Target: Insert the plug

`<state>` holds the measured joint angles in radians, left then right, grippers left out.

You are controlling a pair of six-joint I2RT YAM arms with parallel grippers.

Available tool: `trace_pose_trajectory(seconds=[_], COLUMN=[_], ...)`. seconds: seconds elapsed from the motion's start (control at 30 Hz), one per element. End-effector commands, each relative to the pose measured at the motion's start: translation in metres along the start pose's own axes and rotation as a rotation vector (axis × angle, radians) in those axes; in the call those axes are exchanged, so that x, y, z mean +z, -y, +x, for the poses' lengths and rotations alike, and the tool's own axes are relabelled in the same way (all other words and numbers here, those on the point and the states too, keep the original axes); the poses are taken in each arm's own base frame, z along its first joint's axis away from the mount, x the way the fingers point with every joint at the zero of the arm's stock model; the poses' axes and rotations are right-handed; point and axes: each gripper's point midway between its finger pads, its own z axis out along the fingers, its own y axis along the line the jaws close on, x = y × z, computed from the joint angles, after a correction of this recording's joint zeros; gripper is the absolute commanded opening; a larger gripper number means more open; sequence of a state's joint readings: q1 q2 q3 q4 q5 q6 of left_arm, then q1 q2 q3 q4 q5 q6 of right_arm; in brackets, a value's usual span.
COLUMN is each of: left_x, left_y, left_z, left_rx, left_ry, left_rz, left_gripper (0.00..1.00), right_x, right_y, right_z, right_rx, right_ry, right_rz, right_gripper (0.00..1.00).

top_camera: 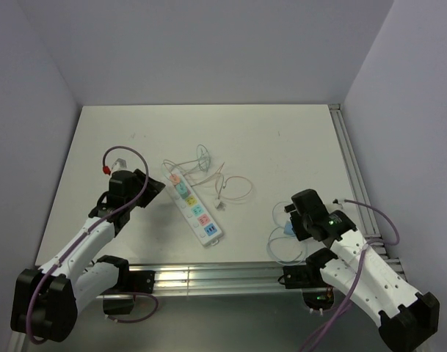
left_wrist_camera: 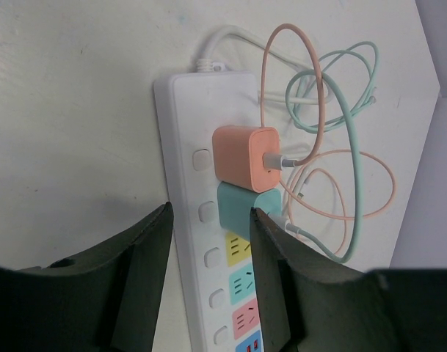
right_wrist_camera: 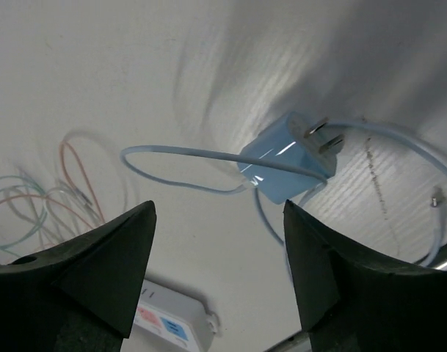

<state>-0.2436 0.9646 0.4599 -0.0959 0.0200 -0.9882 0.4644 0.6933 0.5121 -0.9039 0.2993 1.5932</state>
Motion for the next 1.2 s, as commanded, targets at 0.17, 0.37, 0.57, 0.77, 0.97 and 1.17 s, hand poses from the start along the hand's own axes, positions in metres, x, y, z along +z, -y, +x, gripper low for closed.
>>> trace_pose_trajectory(seconds=[0.17,0.37,0.57,0.77,0.97,1.17], left_x=[-0.005,-0.005,-0.003,-0.004,-0.009,-0.02], left_y=[0.015,0.015,0.016,0.017,0.016,0.02], left_z=[-0.007,-0.004,0.0,0.001,0.001,-0.005], left_rx=[0.017,0.027,0.03,0.026,0.032,0.036], left_ry=[0.013,-0.001,-0.019,-0.022,-0.018,0.006], left_rz=[0.054,0.057,0.066,0.077,0.078,0.087], left_gripper=[0.51,0.51,0.51,0.51,0.51,0.52], right_x=[0.016,0.023,0.028,0.035,0.044,0.046], right_y=[0.025,0.018,0.016,0.022,0.021,0.004], right_z=[-0.006,0.001,0.0,0.003,0.001,-0.003], right_rx=[0.043,0.1,0.131,0.114,0.091,-0.064], right_ry=[0.055,0.018,0.024,0.021,0.034,0.044], right_rz=[0.167,0.172,0.192,0.237,0.222,0.171], right_gripper=[0.87,0.74,0.66,0.65,0.35,0.09])
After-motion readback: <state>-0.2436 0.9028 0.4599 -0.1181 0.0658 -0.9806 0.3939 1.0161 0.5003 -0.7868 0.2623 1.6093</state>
